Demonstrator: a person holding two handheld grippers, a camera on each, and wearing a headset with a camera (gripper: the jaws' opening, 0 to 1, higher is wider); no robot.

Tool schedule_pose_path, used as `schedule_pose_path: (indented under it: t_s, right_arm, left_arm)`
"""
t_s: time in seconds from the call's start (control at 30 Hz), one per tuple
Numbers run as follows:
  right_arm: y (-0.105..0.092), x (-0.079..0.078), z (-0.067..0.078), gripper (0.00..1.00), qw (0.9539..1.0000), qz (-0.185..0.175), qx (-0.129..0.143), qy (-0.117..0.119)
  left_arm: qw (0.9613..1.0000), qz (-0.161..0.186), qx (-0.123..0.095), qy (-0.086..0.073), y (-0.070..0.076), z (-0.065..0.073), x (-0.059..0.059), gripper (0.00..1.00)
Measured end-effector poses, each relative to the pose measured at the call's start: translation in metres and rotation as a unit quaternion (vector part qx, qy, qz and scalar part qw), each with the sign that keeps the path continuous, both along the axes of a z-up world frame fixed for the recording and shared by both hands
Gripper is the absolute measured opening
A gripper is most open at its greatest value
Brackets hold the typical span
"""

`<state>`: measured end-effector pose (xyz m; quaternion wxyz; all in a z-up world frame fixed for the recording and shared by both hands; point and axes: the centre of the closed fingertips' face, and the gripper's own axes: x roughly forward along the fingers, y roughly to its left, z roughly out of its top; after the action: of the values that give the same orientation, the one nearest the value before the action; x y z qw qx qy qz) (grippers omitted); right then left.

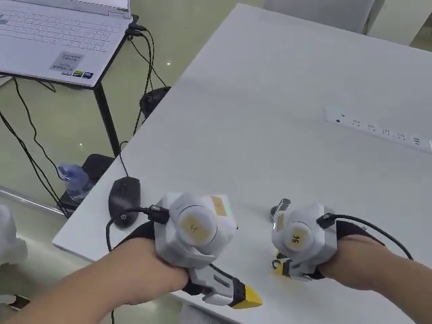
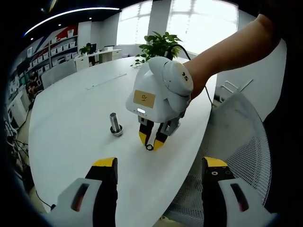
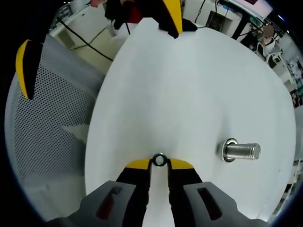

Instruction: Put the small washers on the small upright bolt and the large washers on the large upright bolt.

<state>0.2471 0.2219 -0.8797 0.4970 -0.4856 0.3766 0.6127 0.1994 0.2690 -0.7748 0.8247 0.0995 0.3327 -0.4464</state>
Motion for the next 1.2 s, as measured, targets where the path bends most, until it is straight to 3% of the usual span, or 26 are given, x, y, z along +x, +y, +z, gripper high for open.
schedule_pose_path:
  t_s: [0.13,0.33,0.5,0.53,0.7,0.83,0.93,1.03,1.2]
  right_arm:
    - [0.001,0.002,0.000,0.14,0.9999,-0.015,-0.002,0.002]
    - [0.001,0.000,0.001,0.13,0.9998,-0.008,-0.017,-0.010]
    - [0.001,0.003,0.002,0.12,0.9995,-0.029,-0.007,0.005]
    - [0.002,0.002,0.002,0.12,0.9987,-0.049,-0.006,0.012]
    - [0.001,-0.002,0.004,0.12,0.9982,-0.057,0.001,0.021]
    - [-0.009,-0.001,0.009,0.12,0.9982,-0.057,0.001,0.021]
    - [-0.019,0.004,0.017,0.12,0.9967,-0.077,0.008,0.025]
    - [-0.036,0.011,0.026,0.12,0.9957,-0.091,0.008,0.018]
    - [-0.063,0.021,0.039,0.12,0.9922,-0.123,0.013,0.012]
  left_arm:
    - [1.0000,0.004,-0.002,0.000,0.000,0.001,-0.002,0.71]
    - [1.0000,0.007,0.000,0.000,0.002,0.002,-0.004,0.69]
    - [0.9999,0.014,0.000,0.000,0.001,0.002,-0.005,0.69]
    - [0.9999,0.015,0.001,0.000,0.001,0.002,-0.005,0.69]
    - [0.9998,0.019,0.000,0.001,0.000,0.001,-0.005,0.69]
    - [0.9998,0.019,0.001,-0.001,-0.002,0.001,-0.003,0.70]
    - [0.9998,0.020,0.004,-0.003,-0.003,0.000,-0.001,0.72]
    - [0.9995,0.028,-0.011,-0.004,-0.005,0.007,0.002,0.75]
    - [0.9995,0.029,-0.006,-0.010,-0.004,0.008,0.005,0.76]
